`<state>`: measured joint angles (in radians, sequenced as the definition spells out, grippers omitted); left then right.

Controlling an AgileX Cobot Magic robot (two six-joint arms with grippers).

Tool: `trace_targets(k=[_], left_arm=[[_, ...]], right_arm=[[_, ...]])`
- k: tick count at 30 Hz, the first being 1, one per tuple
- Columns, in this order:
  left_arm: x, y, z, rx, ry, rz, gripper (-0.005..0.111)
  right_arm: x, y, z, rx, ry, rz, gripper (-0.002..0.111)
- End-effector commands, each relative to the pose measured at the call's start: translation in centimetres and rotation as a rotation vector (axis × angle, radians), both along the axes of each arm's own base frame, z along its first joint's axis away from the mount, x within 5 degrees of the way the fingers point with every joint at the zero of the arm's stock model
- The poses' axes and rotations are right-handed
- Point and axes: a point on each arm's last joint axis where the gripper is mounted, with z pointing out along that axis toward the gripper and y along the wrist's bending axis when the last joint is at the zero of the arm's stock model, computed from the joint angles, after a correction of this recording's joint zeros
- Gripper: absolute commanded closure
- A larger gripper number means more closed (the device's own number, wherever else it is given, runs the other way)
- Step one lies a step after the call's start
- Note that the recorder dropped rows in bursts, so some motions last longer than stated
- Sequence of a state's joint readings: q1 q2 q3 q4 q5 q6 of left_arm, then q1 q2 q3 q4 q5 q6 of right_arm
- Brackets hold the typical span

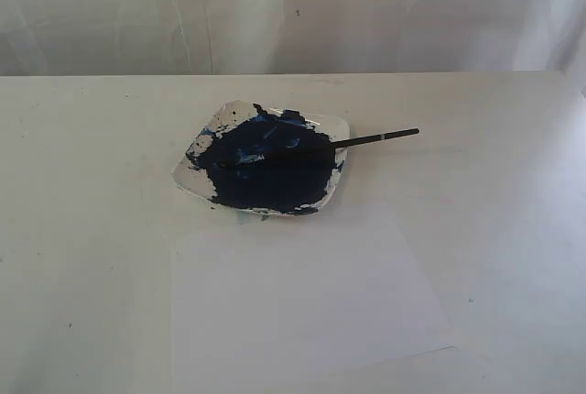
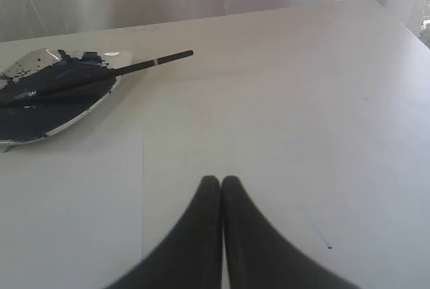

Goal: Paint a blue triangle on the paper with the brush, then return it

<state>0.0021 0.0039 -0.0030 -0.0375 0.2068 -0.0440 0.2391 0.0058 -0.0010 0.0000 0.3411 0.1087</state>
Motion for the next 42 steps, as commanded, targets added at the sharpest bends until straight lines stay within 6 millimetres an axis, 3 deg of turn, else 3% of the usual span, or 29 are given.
trace_targets(k=[1,6,14,29,34,37,42], left_arm=[[0.0,-0.1,-0.1,-0.008,0.001,-0.006,0.107],[0.0,-0.1,-0.1,-0.008,0.001,-0.006,0.107],[0.0,-0.1,-0.1,-0.008,0.001,-0.006,0.107],[0.0,-0.1,-0.1,-0.008,0.001,-0.006,0.107],[0.0,-0.1,-0.1,-0.008,0.001,-0.006,0.107],[0.0,-0.1,-0.1,-0.008,0.001,-0.006,0.107],[0.0,-0.1,-0.1,-0.008,0.001,-0.006,0.107]], right_arm=[[0.0,0.0,0.0,0.002,-0.009,0.002,0.108],[0.1,0.0,0.4,0.011,-0.048,0.002,0.108],[0.2,0.1,3.2,0.086,-0.355,0.002,0.108],[-0.4,-0.1,5.7,0.161,-0.626,0.002,0.108],[-0.4,-0.1,5.7,0.419,-0.561,0.019,0.108],[0.0,0.0,6.1,0.408,-0.41,-0.003,0.108],[3.0,0.8,8.9,0.338,-0.119,-0.041,0.108]])
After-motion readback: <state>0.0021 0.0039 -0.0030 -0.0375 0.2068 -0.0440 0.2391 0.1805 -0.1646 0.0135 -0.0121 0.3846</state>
